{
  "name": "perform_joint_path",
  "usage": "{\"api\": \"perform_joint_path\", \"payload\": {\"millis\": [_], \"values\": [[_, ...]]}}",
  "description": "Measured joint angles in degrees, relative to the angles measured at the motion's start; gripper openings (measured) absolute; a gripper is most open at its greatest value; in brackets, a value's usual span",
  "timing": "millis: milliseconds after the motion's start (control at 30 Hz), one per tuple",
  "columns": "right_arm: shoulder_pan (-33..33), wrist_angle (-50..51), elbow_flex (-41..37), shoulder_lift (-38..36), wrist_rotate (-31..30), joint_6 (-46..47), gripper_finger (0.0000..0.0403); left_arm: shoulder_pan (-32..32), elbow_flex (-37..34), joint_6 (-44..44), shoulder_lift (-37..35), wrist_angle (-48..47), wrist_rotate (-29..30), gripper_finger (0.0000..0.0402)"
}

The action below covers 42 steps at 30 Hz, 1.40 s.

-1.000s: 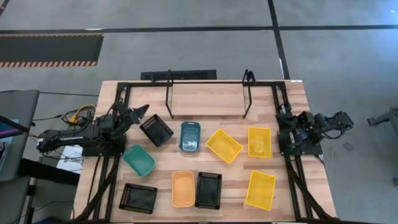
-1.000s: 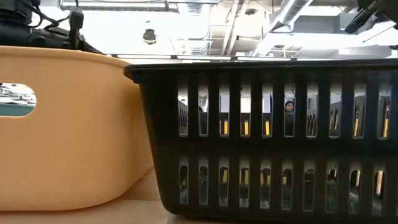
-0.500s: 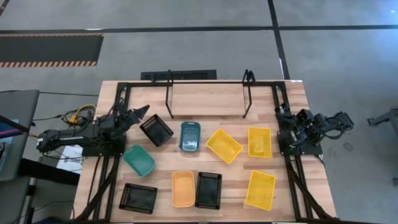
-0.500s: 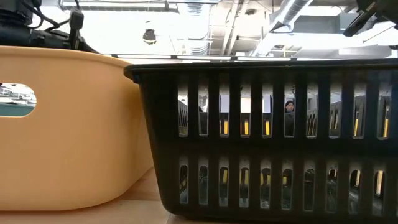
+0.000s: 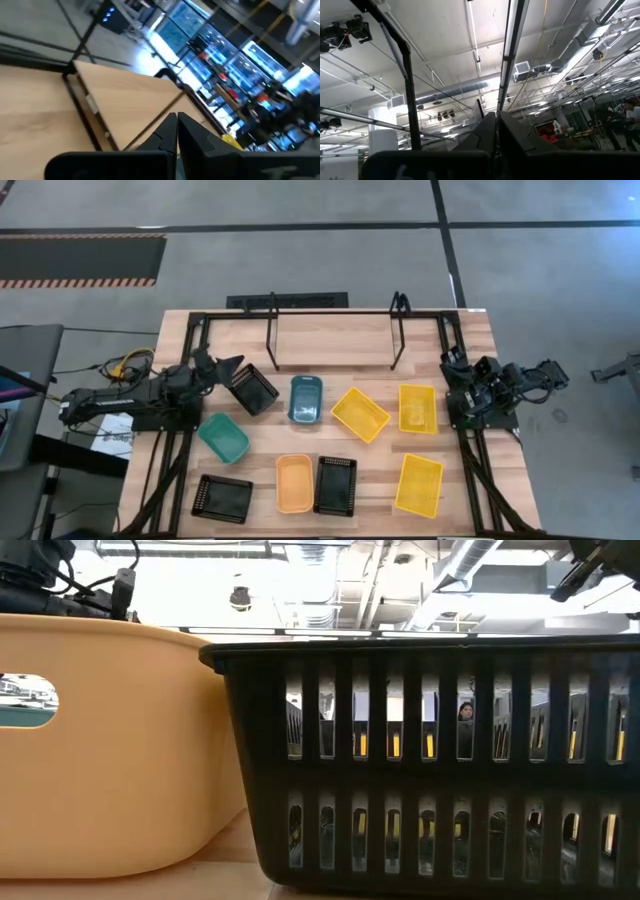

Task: Stack baskets on shelf by color
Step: Put the middle black bin on the shelf

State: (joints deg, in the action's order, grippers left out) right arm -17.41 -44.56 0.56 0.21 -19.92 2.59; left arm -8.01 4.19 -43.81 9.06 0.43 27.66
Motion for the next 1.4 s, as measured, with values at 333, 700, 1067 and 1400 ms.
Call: {"api": "perform_joint_path", "payload": {"millis": [333,700,1067,1400], "values": [[0.00,-0.09,0.00,0.00,0.00,0.63,0.0043,-0.24,0.01,1.64,0.50,6.55,-11.40,0.0034],[-0.02,4.68,13.26,6.20,-0.91,-9.08,0.0043,1.02,8.10,19.51,1.96,20.50,-12.65,0.0178],[-0.04,11.54,35.91,24.77,-8.35,-41.60,0.0043,1.08,32.76,32.17,10.38,-3.52,-14.62,0.0188],[-0.20,26.68,46.10,27.88,-7.69,-32.20,0.0015,1.07,46.88,37.34,17.05,-17.78,-14.31,0.0179]]}}
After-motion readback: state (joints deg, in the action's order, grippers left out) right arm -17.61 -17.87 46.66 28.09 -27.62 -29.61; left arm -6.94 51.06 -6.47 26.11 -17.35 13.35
